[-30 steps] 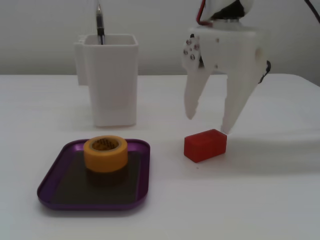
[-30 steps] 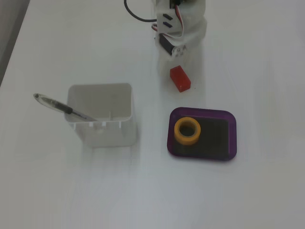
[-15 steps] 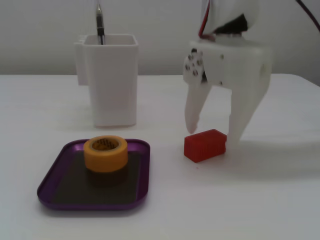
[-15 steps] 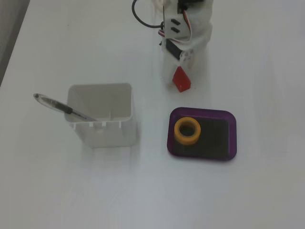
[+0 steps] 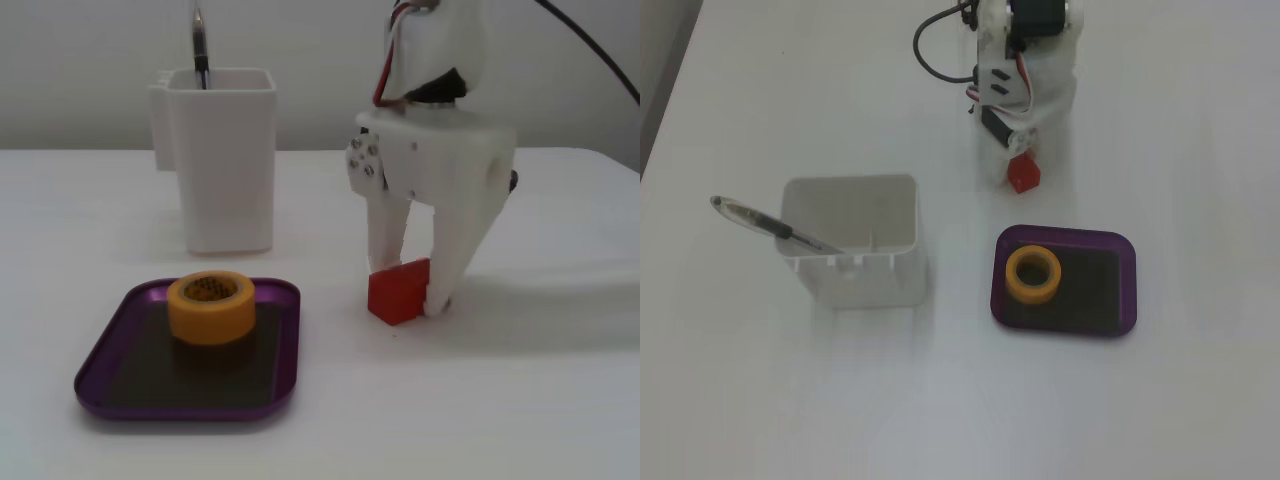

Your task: Pick up the red cube and place it in the box.

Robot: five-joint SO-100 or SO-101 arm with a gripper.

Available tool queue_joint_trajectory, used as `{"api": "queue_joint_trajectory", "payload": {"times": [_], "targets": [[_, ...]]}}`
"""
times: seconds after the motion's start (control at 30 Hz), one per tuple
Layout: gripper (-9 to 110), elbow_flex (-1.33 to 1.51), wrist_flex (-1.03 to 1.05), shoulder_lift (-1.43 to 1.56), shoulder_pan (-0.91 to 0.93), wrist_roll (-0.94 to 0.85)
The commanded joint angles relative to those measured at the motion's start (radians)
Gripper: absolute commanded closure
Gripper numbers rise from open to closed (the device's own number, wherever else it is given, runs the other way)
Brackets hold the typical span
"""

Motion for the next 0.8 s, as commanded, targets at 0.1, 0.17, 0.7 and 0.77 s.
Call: {"api": "queue_joint_trajectory", "payload": {"times": [0.1,0.17,0.7,0.77], "targets": [[102,-0.115,0.115,0.118,-0.014,-0.129],[102,-0.172,0.147,0.193,-0.015,-0.199],[102,-0.267,-0.129,0.382,-0.229,-0.663],[102,-0.273,-0.166,0.304,-0.222,-0.663]]}}
